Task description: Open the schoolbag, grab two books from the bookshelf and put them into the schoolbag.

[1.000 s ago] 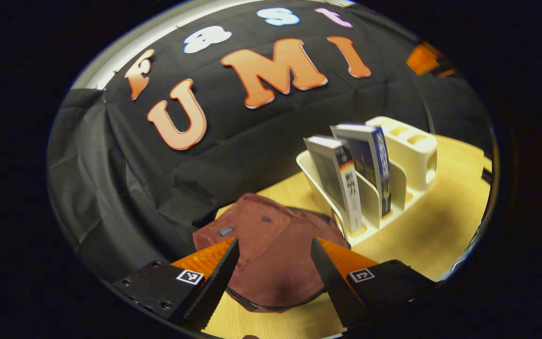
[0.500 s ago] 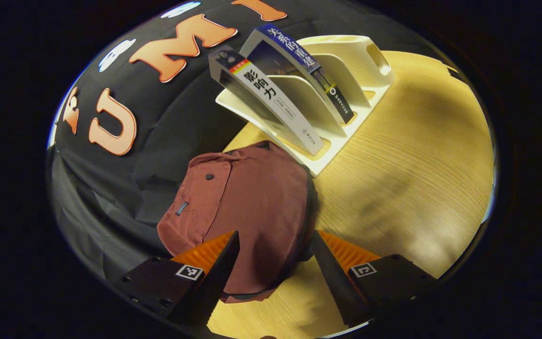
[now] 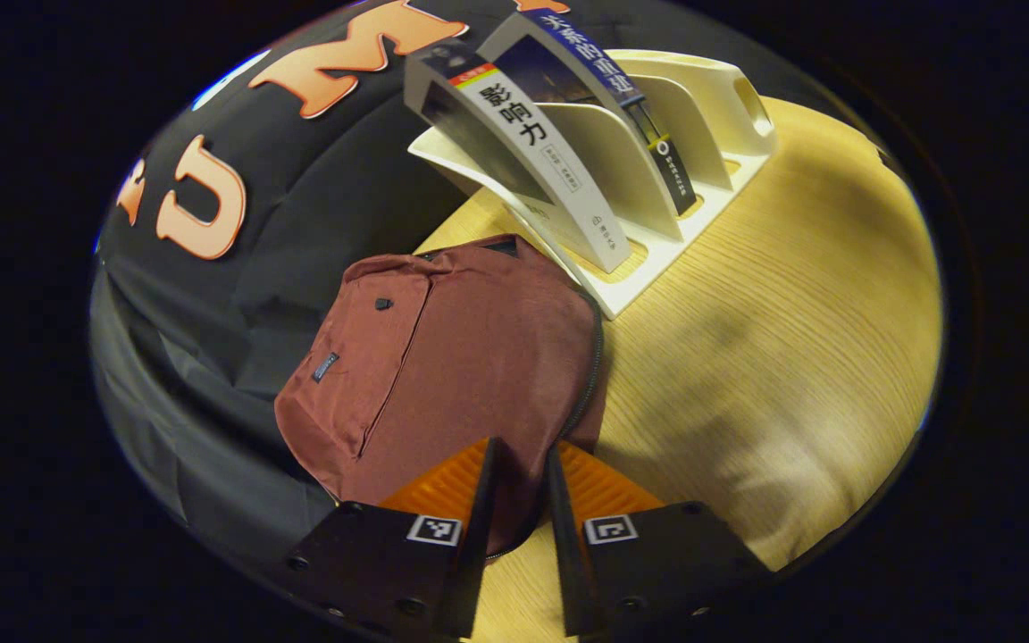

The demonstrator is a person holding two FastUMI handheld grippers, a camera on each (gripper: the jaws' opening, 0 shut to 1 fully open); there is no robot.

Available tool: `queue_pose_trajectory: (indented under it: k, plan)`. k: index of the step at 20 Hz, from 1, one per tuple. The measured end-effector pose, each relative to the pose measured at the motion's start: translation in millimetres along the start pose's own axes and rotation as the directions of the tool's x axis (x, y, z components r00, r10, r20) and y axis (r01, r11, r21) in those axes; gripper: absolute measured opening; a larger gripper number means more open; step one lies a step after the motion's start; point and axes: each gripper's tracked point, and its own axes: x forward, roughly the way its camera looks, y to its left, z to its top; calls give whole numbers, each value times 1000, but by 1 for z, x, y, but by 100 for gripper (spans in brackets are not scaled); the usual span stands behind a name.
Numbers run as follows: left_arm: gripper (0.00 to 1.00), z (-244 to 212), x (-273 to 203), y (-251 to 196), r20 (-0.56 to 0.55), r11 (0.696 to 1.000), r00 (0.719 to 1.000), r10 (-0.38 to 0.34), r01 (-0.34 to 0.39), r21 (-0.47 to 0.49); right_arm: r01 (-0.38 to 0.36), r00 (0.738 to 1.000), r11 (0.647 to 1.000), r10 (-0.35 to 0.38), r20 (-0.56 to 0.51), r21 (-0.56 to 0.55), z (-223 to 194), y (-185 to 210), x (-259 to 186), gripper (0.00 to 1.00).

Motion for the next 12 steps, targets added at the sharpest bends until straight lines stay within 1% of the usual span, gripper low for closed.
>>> queue_pose_trajectory:
  k: [1, 2, 3, 4, 6, 8, 9, 10, 12]
  plan:
    - [23, 1, 1, 1, -6, 1000, 1000, 4, -4, 13, -6, 1000, 1000, 6, 0, 0, 1, 1, 0, 94]
    - [17, 0, 2, 2, -23, 1000, 1000, 10, -10, 15, -14, 1000, 1000, 14, 0, 2, 1, 2, 0, 94]
    - [12, -2, 4, 1, -59, 999, 998, 4, -2, 40, -22, 1000, 1000, 22, 1, 6, 2, 1, 0, 94]
    - [8, -1, 7, -2, -85, 995, 996, -6, 15, 97, -28, 1000, 1000, 28, 2, 12, 2, 1, 0, 94]
    - [9, -2, 7, -6, -106, 981, 994, 11, 10, 195, -38, 999, 999, 38, 0, 27, 0, -1, 0, 94]
    - [9, -2, 4, -8, -117, 963, 992, 38, -5, 270, -49, 999, 998, 49, -1, 36, -1, -2, 1, 94]
    - [7, -1, 2, -8, -121, 957, 992, 28, 8, 290, -54, 999, 998, 54, 1, 37, 0, -2, 1, 94]
    - [1, 1, 1, -9, -130, 959, 991, -5, 41, 280, -60, 998, 998, 60, 6, 36, 1, -4, 1, 94]
    - [1, -1, -5, -8, -173, 973, 979, -109, 141, 184, -68, 998, 997, 67, 14, 38, 1, -7, 4, 94]
